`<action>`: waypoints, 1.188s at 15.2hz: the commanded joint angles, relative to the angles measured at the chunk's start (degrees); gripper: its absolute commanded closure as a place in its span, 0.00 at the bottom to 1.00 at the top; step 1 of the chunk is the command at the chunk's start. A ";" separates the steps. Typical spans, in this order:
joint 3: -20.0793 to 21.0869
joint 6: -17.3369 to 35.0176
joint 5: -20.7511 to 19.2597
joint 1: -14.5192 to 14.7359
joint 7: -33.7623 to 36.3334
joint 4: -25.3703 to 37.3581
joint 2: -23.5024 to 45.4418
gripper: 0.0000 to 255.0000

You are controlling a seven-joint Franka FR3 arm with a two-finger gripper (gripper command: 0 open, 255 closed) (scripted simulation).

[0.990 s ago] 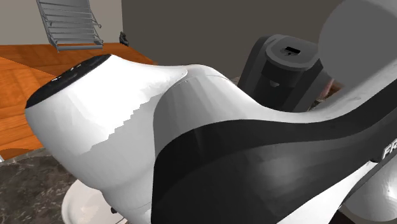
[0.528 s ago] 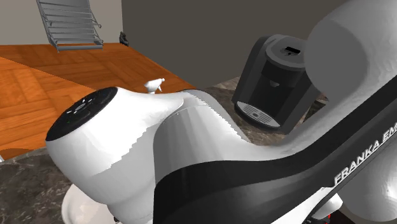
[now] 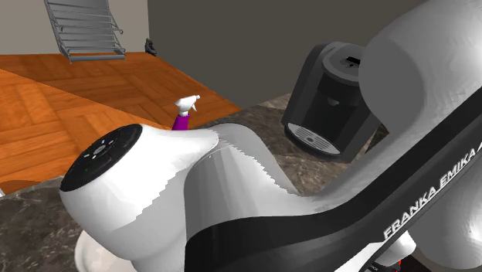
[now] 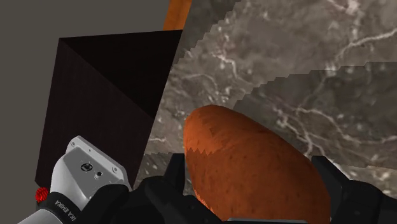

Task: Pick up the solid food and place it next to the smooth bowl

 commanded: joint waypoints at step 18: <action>-0.16 -7.22 -0.51 0.14 0.34 7.67 1.02 0.00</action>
